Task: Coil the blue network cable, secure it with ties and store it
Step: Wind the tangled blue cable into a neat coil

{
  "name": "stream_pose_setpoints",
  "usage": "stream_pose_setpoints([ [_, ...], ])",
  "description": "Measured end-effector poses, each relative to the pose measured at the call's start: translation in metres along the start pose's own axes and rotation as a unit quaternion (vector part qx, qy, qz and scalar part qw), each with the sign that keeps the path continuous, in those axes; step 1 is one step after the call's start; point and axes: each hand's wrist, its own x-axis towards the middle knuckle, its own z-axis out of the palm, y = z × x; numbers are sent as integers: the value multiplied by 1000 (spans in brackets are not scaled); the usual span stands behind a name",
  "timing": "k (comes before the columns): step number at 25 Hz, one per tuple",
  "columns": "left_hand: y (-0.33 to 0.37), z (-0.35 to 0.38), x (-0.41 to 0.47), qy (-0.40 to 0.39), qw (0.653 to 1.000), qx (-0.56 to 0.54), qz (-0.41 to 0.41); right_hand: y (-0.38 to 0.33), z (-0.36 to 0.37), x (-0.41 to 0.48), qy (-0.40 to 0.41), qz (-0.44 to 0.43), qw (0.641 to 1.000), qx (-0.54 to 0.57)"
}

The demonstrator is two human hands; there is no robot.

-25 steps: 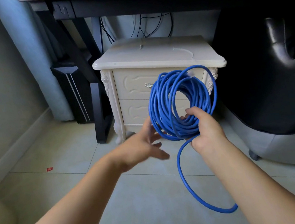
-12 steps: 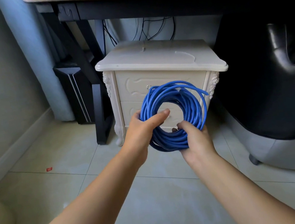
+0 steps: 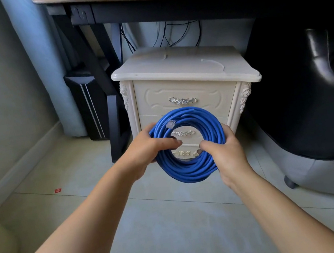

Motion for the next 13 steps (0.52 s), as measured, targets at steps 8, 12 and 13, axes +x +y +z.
stream_pose_setpoints([
  [8,3,10,0,66,998,-7,11,-26,-20,2,-93,-19,990,-102],
  [12,2,13,0,74,996,39,20,-39,-30,4,-89,-139,954,-249],
  [13,2,14,1,74,995,61,19,-44,-31,3,-87,-190,929,-307],
])
